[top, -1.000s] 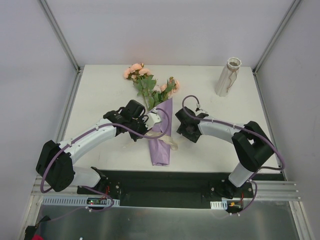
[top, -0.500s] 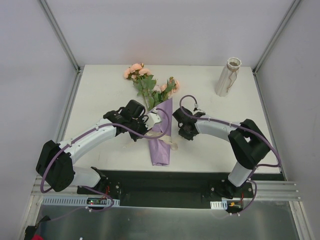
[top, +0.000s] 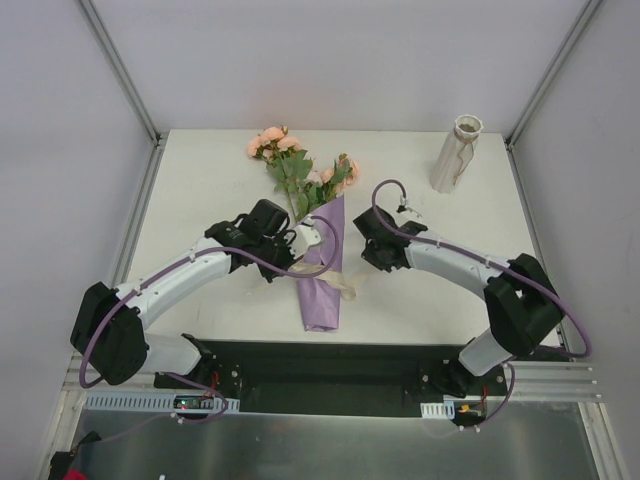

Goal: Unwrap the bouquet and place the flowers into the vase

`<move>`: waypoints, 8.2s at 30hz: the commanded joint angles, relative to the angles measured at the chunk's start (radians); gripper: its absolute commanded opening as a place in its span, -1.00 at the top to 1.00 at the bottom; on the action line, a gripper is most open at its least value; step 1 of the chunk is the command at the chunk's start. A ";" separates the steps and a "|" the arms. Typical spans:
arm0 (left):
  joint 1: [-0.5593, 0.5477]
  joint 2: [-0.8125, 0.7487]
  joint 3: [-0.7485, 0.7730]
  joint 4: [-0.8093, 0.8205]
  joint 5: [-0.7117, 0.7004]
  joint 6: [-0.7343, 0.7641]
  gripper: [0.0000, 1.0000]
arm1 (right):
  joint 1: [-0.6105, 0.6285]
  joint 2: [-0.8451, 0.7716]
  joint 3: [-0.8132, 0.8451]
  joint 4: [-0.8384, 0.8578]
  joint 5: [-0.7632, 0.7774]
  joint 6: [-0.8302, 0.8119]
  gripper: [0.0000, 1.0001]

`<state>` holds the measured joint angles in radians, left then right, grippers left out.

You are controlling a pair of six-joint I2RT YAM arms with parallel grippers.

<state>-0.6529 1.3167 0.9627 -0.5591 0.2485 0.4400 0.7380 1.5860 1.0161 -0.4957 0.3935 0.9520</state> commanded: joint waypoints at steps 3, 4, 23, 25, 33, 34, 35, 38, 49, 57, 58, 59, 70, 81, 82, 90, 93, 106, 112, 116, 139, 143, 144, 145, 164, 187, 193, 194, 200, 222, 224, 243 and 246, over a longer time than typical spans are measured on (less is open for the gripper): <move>0.027 -0.063 0.021 -0.018 0.008 0.017 1.00 | -0.038 -0.110 -0.024 -0.032 0.047 -0.015 0.98; 0.032 -0.068 0.018 -0.021 0.003 0.019 1.00 | -0.035 -0.110 -0.045 -0.015 0.022 -0.019 0.97; 0.047 -0.198 0.005 -0.142 -0.055 0.078 1.00 | 0.089 0.031 -0.158 0.360 -0.283 0.178 -0.36; 0.047 -0.203 -0.002 -0.147 -0.067 0.088 1.00 | 0.090 0.022 -0.163 0.362 -0.283 0.191 -0.15; 0.047 -0.198 0.004 -0.147 -0.074 0.091 1.00 | 0.089 -0.066 -0.163 0.284 -0.226 0.200 0.93; 0.047 -0.198 0.004 -0.145 -0.080 0.097 1.00 | 0.089 -0.073 -0.163 0.276 -0.220 0.199 0.97; 0.048 -0.201 0.005 -0.147 -0.092 0.100 1.00 | 0.089 -0.093 -0.163 0.263 -0.219 0.197 0.98; 0.050 -0.206 0.004 -0.145 -0.123 0.111 1.00 | 0.086 -0.138 -0.171 0.240 -0.209 0.188 0.97; 0.204 -0.214 0.004 -0.151 -0.183 0.144 1.00 | 0.012 -0.280 -0.200 0.088 -0.108 0.081 0.98; 0.511 -0.194 0.022 -0.134 -0.176 0.197 1.00 | -0.204 -0.428 -0.146 -0.006 -0.009 -0.116 0.98; 0.539 -0.189 0.024 -0.127 -0.179 0.201 1.00 | -0.227 -0.443 -0.139 -0.027 0.011 -0.152 0.98; 0.593 -0.183 0.025 -0.105 -0.190 0.203 1.00 | -0.277 -0.471 -0.128 -0.036 0.015 -0.174 0.98; 0.756 -0.105 0.028 0.041 -0.330 0.160 -0.86 | -0.574 -0.613 -0.074 -0.205 0.221 -0.400 0.81; 0.491 -0.175 0.206 -0.100 -0.041 0.003 -0.98 | -0.521 -0.570 0.035 -0.201 0.252 -0.530 -0.79; 0.452 -0.159 0.224 -0.110 -0.034 -0.024 -0.98 | -0.429 -0.563 0.035 -0.170 0.252 -0.539 -0.79; 0.338 0.027 0.338 -0.061 0.297 -0.061 -0.98 | -0.098 -0.512 -0.084 0.101 0.056 -0.550 -0.70; 0.335 0.153 0.428 -0.061 0.372 -0.061 -0.98 | -0.042 -0.498 -0.126 0.230 -0.063 -0.545 -0.64; 0.332 0.239 0.418 -0.021 0.322 -0.107 -0.98 | 0.347 -0.177 0.073 0.196 -0.140 -0.907 -0.60; 0.403 0.156 0.397 -0.041 0.302 -0.175 -0.98 | 0.529 -0.106 0.196 -0.033 -0.130 -1.095 -0.75; 0.470 0.092 0.328 -0.073 0.238 -0.202 -0.98 | 0.607 -0.077 0.203 -0.070 -0.117 -1.133 -0.82; 0.618 -0.116 0.133 -0.134 0.236 -0.204 -0.98 | 0.767 0.246 0.262 -0.037 0.199 -1.355 -0.60; 0.618 -0.117 0.131 -0.134 0.236 -0.199 -0.98 | 0.767 0.249 0.245 -0.018 0.225 -1.369 -0.59; 0.618 -0.114 0.133 -0.134 0.235 -0.201 -0.98 | 0.765 0.250 0.243 -0.012 0.247 -1.371 -0.57; 0.618 -0.113 0.133 -0.134 0.236 -0.201 -0.98 | 0.767 0.253 0.240 -0.009 0.255 -1.372 -0.54; 0.618 -0.142 0.126 -0.134 0.236 -0.187 -0.98 | 0.790 0.265 0.200 0.043 0.311 -1.365 -0.49; 0.618 -0.149 0.125 -0.134 0.244 -0.199 -0.98 | 0.813 0.276 0.138 0.149 0.453 -1.348 -0.36; 0.618 -0.166 0.107 -0.134 0.238 -0.190 -0.98 | 0.822 0.214 0.134 0.194 0.525 -1.380 -0.07; 0.618 -0.168 0.100 -0.136 0.238 -0.190 -0.98 | 0.830 0.206 0.134 0.198 0.547 -1.380 -0.04; 0.618 -0.171 0.102 -0.136 0.247 -0.192 -0.98 | 0.868 0.154 0.133 0.227 0.709 -1.336 0.02; 0.618 -0.174 0.117 -0.136 0.256 -0.188 -0.98 | 0.893 0.077 0.139 -0.079 0.874 -0.725 -0.63; 0.618 -0.177 0.120 -0.140 0.259 -0.187 -0.98 | 0.903 0.051 0.104 -0.003 0.787 -0.836 -0.66; 0.618 -0.178 0.116 -0.147 0.261 -0.182 -0.98 | 0.772 0.074 0.047 0.218 0.516 -1.137 -0.67; 0.618 -0.178 0.119 -0.147 0.261 -0.181 -0.98 | 0.762 0.113 0.055 0.271 0.539 -1.228 -0.67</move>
<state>-0.0380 1.1561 1.0660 -0.6949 0.4892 0.2508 1.5059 1.6650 1.0679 -0.3317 0.9127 -0.1528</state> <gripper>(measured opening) 0.992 0.836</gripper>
